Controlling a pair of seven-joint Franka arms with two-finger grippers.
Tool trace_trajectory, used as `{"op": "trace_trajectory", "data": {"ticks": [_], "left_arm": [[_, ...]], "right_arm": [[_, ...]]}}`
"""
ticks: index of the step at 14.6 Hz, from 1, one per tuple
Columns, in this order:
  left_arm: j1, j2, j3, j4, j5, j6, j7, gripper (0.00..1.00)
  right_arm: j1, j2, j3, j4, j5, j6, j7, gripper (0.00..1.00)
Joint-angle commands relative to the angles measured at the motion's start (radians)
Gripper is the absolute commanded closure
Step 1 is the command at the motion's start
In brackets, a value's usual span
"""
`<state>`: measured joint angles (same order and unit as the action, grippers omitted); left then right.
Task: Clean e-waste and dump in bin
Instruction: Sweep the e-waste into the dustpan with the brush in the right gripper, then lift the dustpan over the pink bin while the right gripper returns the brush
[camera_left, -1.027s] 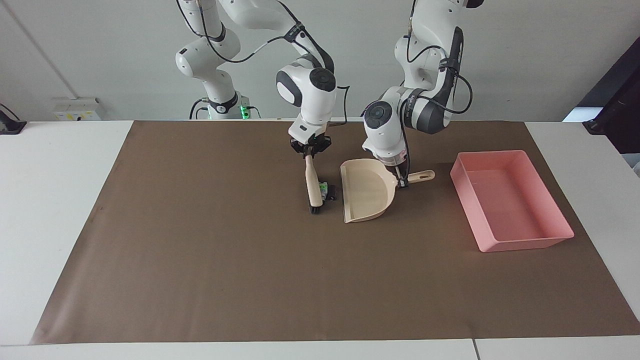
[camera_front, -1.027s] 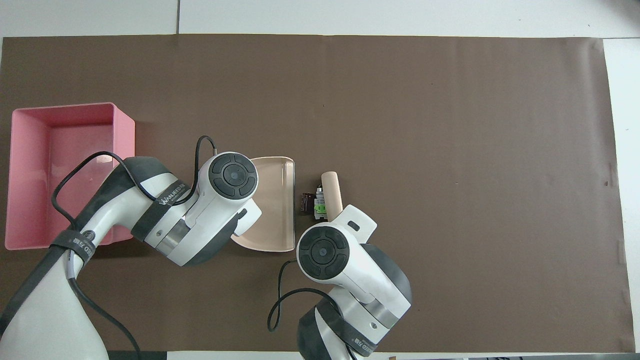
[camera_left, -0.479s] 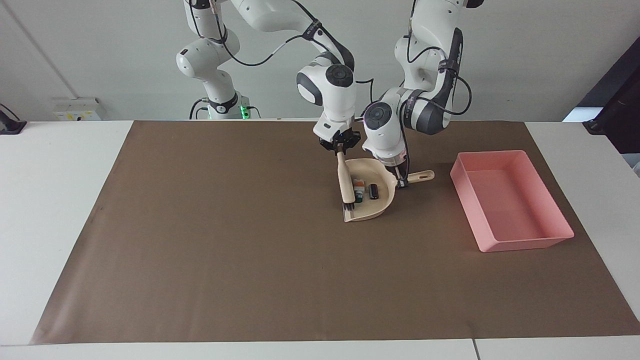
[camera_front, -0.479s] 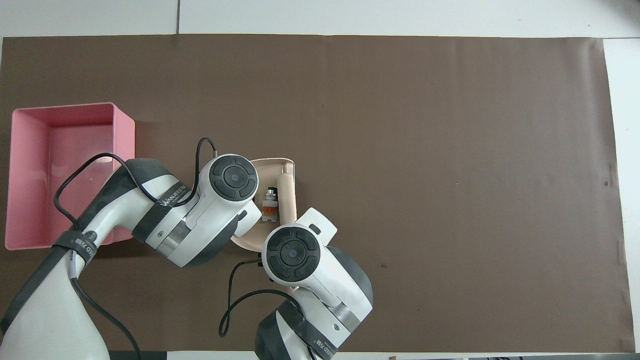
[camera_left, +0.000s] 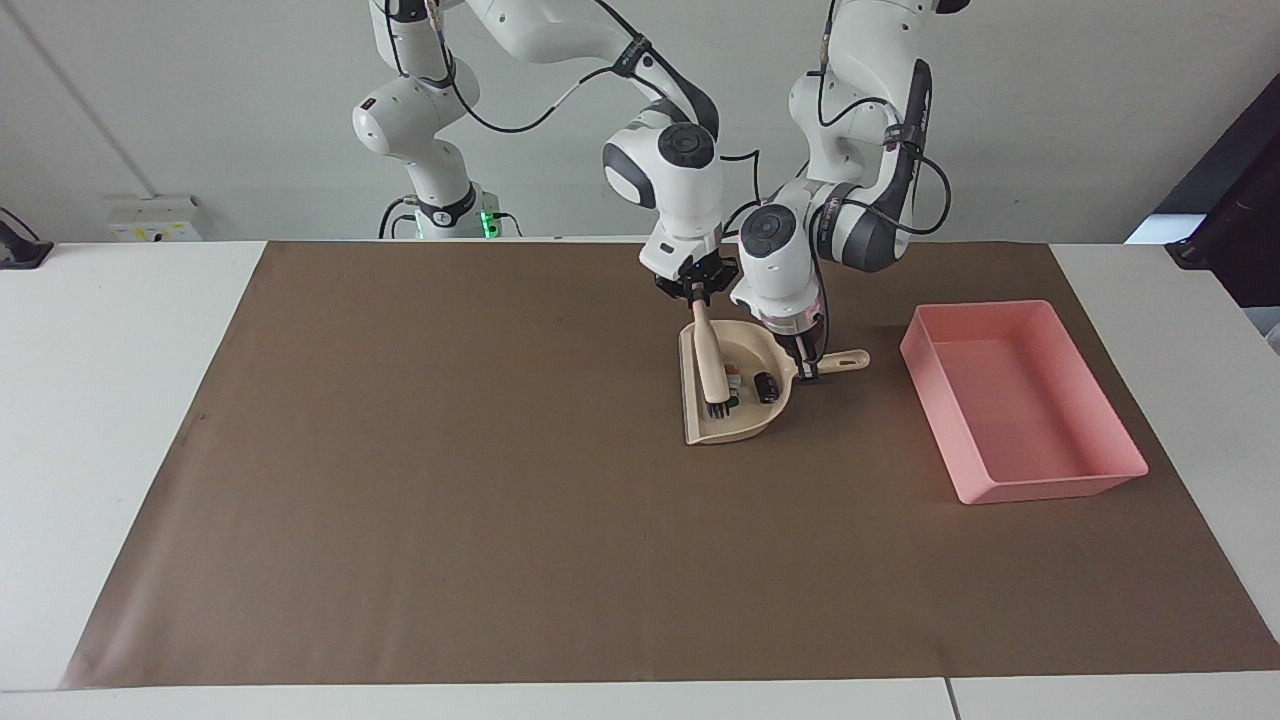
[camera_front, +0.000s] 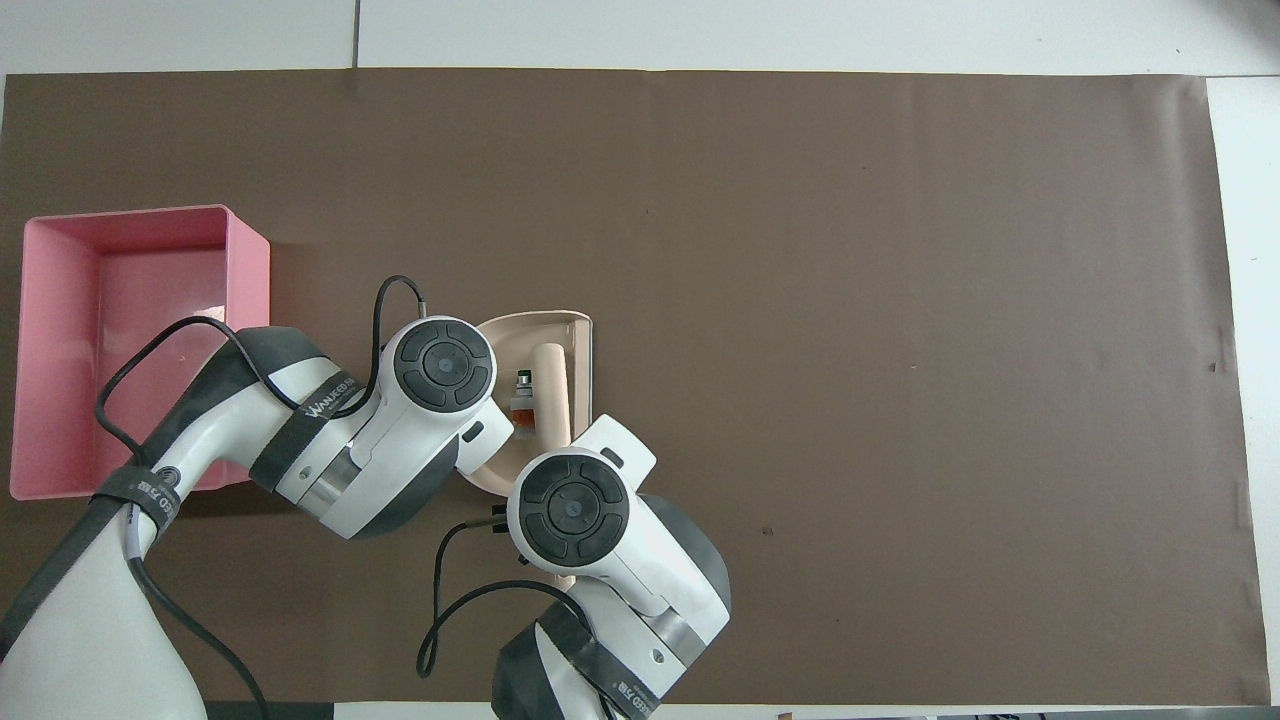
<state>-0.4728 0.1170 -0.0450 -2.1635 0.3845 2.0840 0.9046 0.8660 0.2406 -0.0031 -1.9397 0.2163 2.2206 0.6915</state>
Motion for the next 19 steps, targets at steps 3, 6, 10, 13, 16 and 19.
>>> {"op": "trace_trajectory", "data": {"ticks": [3, 6, 10, 13, 16, 19], "left_arm": [[0.033, -0.014, -0.003, -0.039, -0.033, 0.088, 0.028, 1.00], [0.034, -0.025, -0.001, -0.038, -0.035, 0.081, 0.049, 1.00], [0.097, -0.086, 0.002, -0.016, -0.125, 0.010, 0.216, 1.00], [0.160, -0.118, 0.004, 0.019, -0.148, -0.047, 0.293, 1.00], [0.236, -0.129, 0.011, 0.108, -0.187, -0.145, 0.367, 1.00], [0.336, -0.131, 0.013, 0.183, -0.190, -0.189, 0.460, 1.00]], "right_arm": [[-0.018, -0.104, -0.001, 0.010, 0.020, -0.116, -0.006, 1.00], [-0.064, -0.220, -0.003, 0.010, 0.022, -0.244, -0.006, 1.00], [-0.217, -0.355, -0.008, -0.002, 0.015, -0.422, -0.074, 1.00], [-0.421, -0.412, -0.012, 0.008, -0.014, -0.547, -0.226, 1.00], [-0.550, -0.419, -0.011, 0.001, -0.156, -0.565, -0.331, 1.00], [-0.733, -0.429, -0.012, -0.060, -0.176, -0.529, -0.521, 1.00]]}}
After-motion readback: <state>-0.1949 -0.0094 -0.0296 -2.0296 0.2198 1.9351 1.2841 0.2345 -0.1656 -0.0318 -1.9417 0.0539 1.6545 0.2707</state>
